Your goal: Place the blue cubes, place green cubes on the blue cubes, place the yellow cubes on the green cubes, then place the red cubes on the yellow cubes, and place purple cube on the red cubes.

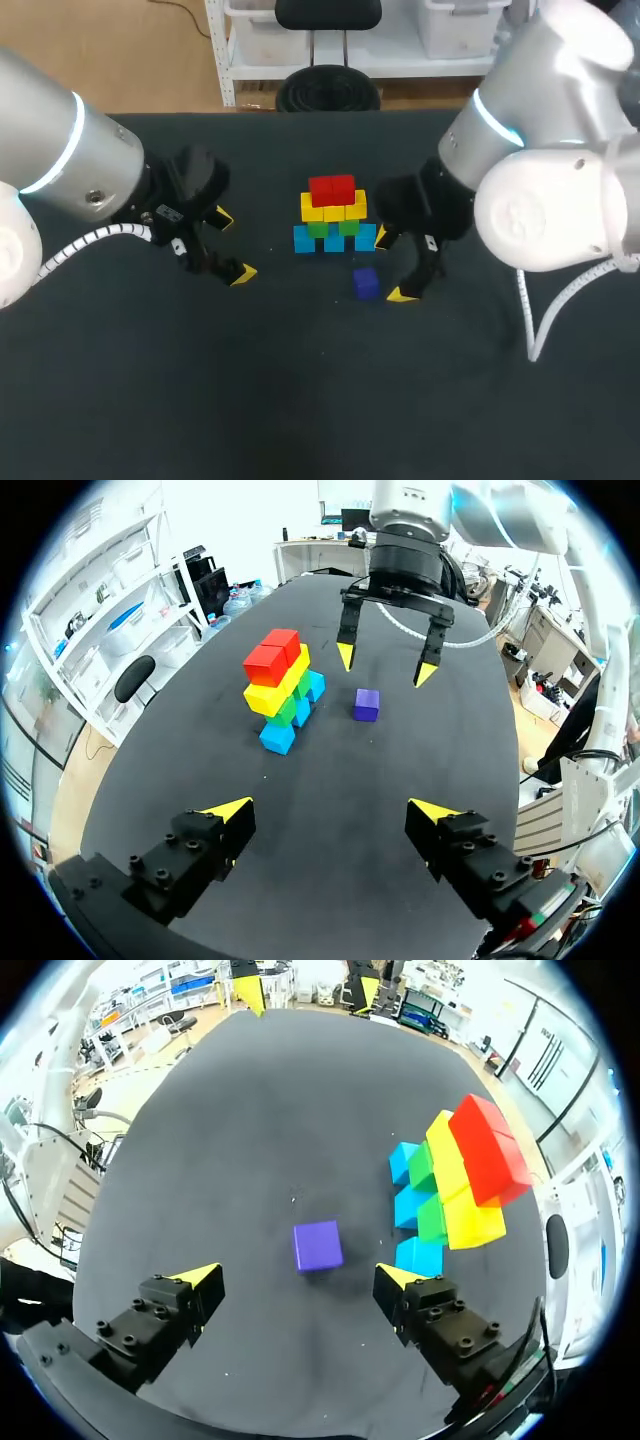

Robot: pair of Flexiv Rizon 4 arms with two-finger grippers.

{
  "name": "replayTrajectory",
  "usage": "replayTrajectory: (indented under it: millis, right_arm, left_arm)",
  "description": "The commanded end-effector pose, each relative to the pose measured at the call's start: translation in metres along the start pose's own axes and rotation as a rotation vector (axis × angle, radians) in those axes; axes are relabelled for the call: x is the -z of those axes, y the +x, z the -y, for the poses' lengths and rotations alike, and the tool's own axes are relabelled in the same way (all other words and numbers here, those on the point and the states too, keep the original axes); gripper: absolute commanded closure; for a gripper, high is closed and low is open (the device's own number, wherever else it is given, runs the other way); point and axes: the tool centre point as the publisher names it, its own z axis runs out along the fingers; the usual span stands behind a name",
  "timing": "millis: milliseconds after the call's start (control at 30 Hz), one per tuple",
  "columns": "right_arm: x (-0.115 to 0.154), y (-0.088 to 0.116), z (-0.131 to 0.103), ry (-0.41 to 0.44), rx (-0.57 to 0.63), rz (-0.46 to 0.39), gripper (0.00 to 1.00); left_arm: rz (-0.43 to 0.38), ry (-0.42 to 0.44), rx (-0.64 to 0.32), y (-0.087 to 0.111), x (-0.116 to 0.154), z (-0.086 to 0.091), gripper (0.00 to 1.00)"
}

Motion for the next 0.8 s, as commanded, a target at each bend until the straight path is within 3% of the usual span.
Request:
replayTrajectory:
  millis: [33, 600, 800]
  right_arm:
    - [-0.008, -0.004, 0.012, -0.022, 0.002, -0.002, 0.03]
    - [-0.022, -0.007, 0.007, -0.051, 0.014, -0.019, 0.08]
    - [-0.024, -0.004, 0.005, -0.054, 0.02, -0.025, 0.15]
  left_arm:
    - [-0.001, -0.003, 0.001, 0.0, 0.0, 0.0, 0.0]
    - [-0.001, -0.003, 0.001, 0.0, 0.0, 0.0, 0.0]
    - [-0.001, -0.003, 0.001, 0.0, 0.0, 0.0, 0.0]
